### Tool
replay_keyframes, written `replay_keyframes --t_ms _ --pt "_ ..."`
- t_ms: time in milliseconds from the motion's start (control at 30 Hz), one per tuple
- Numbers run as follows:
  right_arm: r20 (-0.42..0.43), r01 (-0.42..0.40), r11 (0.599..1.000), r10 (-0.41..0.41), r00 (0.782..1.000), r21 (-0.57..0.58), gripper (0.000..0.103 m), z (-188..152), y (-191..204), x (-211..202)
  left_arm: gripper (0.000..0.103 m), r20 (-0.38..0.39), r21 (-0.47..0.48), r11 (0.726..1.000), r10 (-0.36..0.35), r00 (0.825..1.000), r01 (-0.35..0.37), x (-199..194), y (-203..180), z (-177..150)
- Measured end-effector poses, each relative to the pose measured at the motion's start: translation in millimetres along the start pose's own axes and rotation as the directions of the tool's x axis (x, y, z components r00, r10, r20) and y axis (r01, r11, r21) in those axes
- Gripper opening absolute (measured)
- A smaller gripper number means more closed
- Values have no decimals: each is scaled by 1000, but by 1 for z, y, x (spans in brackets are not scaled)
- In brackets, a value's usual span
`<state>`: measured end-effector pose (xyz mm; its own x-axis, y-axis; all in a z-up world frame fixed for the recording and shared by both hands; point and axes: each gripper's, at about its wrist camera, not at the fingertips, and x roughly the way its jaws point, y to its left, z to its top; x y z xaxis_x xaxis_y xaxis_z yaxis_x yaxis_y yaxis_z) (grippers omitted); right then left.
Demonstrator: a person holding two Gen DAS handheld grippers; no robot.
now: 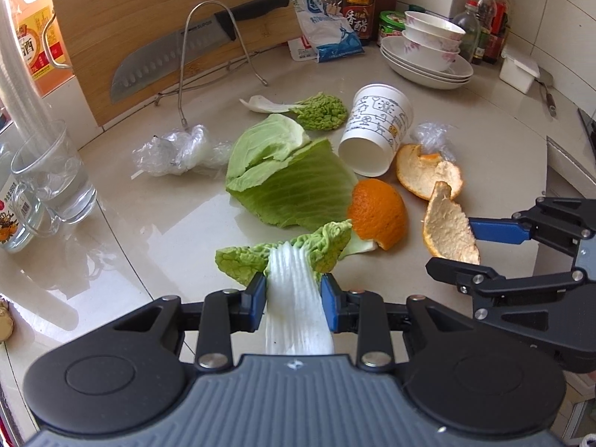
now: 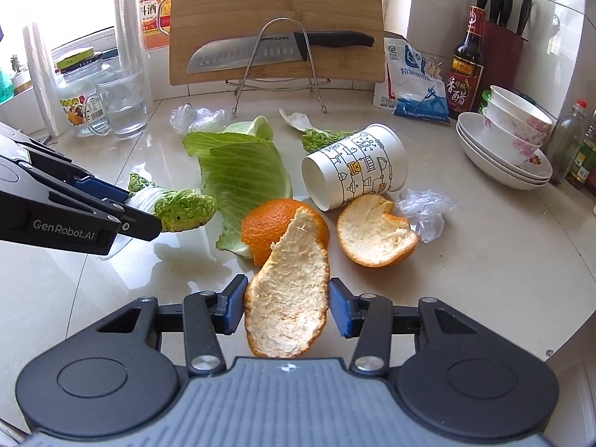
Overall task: Collect trash
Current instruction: 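Lift the cabbage stalk with the left tool while the right tool grasps an orange peel, then carry the orange peel in the right tool over the bucket and release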
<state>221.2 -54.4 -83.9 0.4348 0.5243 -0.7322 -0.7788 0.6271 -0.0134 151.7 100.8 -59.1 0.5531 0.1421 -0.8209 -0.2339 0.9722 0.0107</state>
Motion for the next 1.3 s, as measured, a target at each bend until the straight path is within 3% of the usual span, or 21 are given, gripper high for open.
replay_keyframes --t_ms 400,733,900,1033,1233,1300 --pt "-5 122 985 -122 992 123 52 -45 -41 -60 30 12 189 974 -131 991 127 -27 -62 9" --pt "-103 293 911 -274 956 291 53 -123 -98 -102 30 9 359 895 -287 958 265 -26 -153 18" --pt "-176 353 860 -308 935 369 53 -168 -123 -98 30 -9 412 860 -328 945 302 -20 -194 17" --pt "-220 360 834 -292 931 419 53 -202 -142 -86 30 -18 442 841 -340 940 312 -15 -221 16" --pt "-273 362 807 -258 927 466 54 -246 -162 -54 30 -44 447 839 -327 944 311 -2 -252 14" --pt "-285 364 802 -252 925 474 60 -255 -168 -48 30 -49 449 838 -325 945 311 2 -260 12"
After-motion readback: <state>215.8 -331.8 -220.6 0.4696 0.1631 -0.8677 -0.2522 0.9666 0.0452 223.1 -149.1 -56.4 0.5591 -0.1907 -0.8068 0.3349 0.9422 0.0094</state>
